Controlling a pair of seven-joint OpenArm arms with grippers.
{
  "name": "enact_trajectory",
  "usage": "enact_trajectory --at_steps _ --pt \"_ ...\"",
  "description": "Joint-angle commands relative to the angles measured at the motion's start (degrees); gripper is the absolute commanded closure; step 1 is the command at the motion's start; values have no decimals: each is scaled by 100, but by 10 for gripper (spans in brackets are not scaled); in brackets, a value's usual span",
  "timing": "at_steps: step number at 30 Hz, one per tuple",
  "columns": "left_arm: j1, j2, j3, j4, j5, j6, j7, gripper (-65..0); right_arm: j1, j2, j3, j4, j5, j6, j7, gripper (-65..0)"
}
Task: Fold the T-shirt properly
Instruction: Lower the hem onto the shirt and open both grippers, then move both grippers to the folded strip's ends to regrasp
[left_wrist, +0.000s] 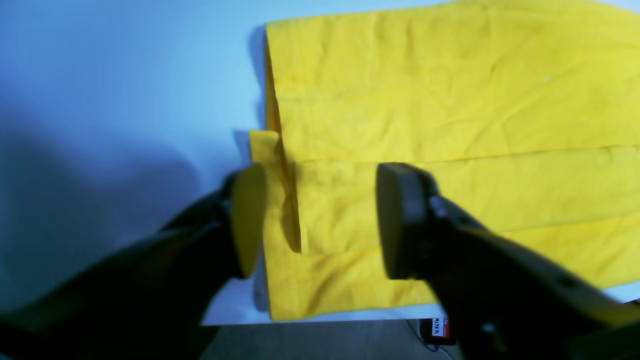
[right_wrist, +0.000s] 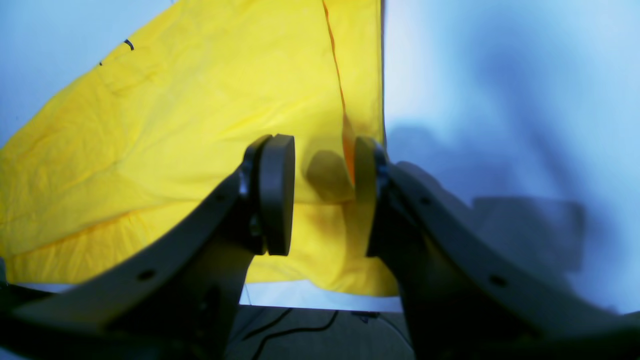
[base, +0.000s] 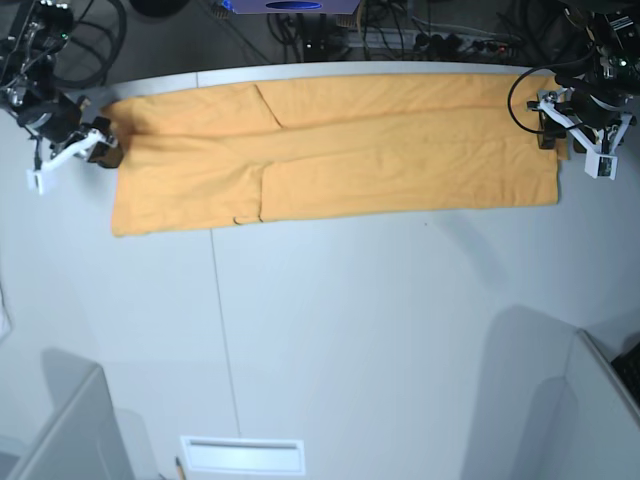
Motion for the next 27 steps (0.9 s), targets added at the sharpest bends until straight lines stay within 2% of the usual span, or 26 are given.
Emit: enact_trajectory --at_steps 1,5,6,8,9,10,12,16,19,22,24,27 --pt "-21 -100 -63 100 -52 -6 -110 -398 31 109 30 111 83 40 88 -195" --pt "-232 -47 -28 118 -78 -6 -84 -410 119 92 13 111 109 40 79 -188" --pt "-302 50 -19 92 -78 -6 -84 -410 136 92 -14 111 109 49 88 -162" --pt "-451 287 -19 65 -43 -6 -102 -372 233 92 -225 102 109 49 88 -45" --pt "-513 349 -19 48 -34 11 -102 -318 260 92 -313 93 109 49 88 0" --pt "-574 401 -19 4 -34 20 -102 -230 277 92 -392 67 109 49 88 0" --pt "-636 445 -19 -111 -34 20 -110 -15 277 -23 -532 67 100 49 88 0" --pt "-671 445 -28 -550 133 20 -128 0 277 -181 -629 67 83 49 88 0" --pt "-724 577 42 -875 704 29 -225 0 277 -242 -638 -83 74 40 88 0" --pt "-689 753 201 -1042 1416 29 -691 0 312 -251 -638 -443 74 40 97 0" --pt "-706 876 324 -1245 1865 29 -998 0 400 -251 -638 -654 -137 40 176 0" --pt "-856 938 420 -1702 2383 29 -1174 0 550 -313 -638 -839 -805 40 413 0"
